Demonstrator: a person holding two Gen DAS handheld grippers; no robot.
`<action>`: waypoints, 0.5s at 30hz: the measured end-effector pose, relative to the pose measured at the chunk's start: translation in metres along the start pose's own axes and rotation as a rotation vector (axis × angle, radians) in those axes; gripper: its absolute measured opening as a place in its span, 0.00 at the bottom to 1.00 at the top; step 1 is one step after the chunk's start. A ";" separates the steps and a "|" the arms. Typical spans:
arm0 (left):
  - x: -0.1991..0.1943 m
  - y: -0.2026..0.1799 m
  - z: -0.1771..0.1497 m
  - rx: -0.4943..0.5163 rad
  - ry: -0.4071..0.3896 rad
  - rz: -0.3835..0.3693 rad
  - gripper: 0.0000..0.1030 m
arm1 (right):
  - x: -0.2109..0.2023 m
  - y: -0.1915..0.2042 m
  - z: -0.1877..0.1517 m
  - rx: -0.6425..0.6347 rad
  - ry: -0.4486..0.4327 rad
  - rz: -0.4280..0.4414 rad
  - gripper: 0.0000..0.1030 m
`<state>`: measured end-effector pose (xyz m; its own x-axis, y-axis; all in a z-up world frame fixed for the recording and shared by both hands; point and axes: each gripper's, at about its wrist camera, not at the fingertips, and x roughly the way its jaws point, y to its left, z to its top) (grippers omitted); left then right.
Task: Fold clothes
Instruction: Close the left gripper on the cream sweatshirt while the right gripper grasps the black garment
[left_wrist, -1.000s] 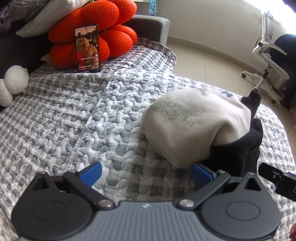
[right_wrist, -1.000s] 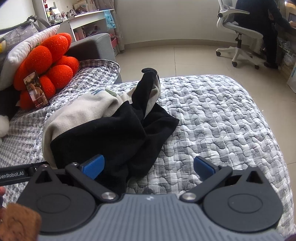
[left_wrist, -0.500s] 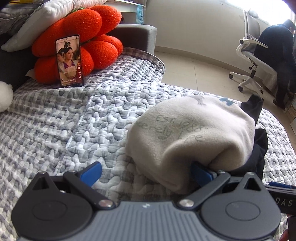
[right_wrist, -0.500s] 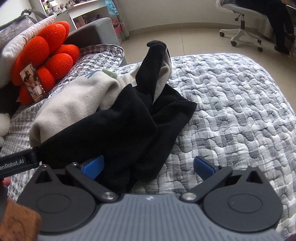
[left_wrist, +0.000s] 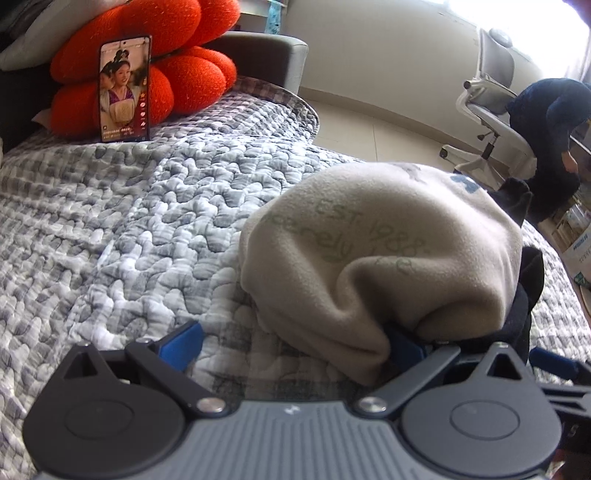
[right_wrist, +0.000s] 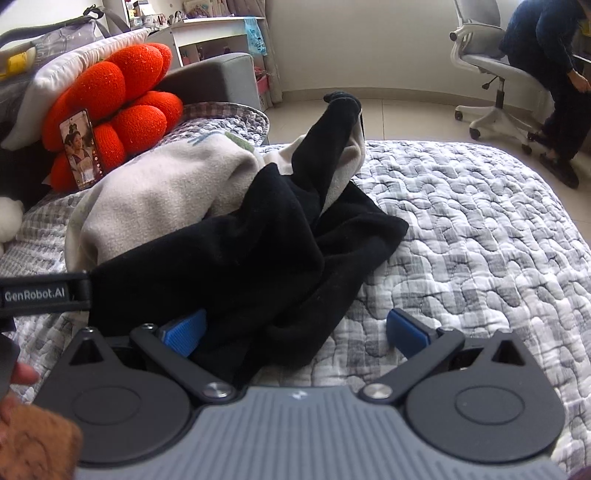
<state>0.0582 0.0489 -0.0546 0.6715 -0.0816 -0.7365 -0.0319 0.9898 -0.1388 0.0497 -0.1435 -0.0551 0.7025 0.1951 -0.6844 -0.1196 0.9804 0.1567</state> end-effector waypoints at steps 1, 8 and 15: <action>0.000 0.001 0.003 0.002 0.012 -0.003 1.00 | 0.000 -0.001 0.001 -0.003 0.003 0.004 1.00; -0.021 0.008 0.031 -0.031 0.040 -0.001 0.99 | -0.019 -0.008 0.008 0.047 0.023 0.058 1.00; -0.036 0.015 0.027 -0.053 -0.050 -0.043 0.98 | -0.044 -0.021 0.019 0.171 -0.051 0.179 1.00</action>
<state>0.0534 0.0698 -0.0119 0.7095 -0.1168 -0.6950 -0.0401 0.9779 -0.2053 0.0343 -0.1729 -0.0145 0.7159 0.3591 -0.5987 -0.1278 0.9105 0.3933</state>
